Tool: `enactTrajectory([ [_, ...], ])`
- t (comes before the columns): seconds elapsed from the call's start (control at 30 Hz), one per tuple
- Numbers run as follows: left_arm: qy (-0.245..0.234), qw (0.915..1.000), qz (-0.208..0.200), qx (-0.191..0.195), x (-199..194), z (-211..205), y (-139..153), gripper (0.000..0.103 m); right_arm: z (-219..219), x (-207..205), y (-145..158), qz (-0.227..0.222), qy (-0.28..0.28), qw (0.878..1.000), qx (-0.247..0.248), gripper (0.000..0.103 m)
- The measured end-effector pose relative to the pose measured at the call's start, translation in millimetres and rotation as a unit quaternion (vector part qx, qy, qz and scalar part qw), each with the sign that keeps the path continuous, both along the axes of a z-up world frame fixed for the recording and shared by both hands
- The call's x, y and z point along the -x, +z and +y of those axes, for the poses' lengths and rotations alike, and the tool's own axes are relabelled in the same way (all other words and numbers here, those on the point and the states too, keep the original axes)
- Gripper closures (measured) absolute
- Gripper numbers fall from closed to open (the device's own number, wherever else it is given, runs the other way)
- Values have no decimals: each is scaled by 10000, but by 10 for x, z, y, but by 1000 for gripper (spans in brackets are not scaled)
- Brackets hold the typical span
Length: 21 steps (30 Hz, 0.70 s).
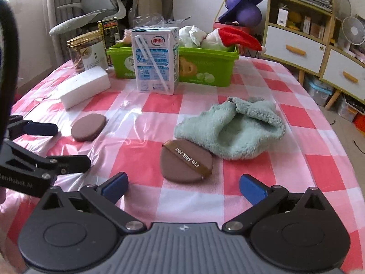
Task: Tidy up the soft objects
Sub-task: 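Grasp a brown round puff with the left tool while the right grasps the Milk tea puff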
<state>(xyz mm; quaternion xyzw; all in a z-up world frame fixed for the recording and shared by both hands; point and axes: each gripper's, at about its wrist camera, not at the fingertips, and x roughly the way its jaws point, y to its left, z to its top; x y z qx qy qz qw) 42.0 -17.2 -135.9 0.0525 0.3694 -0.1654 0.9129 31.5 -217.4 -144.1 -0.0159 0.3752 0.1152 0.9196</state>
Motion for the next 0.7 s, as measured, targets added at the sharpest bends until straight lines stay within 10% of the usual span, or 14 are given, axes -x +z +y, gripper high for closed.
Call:
enactTrajectory([
  [0.37,130,9997,156,150,-144,24,63,18,4,-77,39,217,11,9998,28,22],
  [0.7,256,9991,215,246,-188,50,121,46,19,-79,119,144,219,9997,-23,65],
])
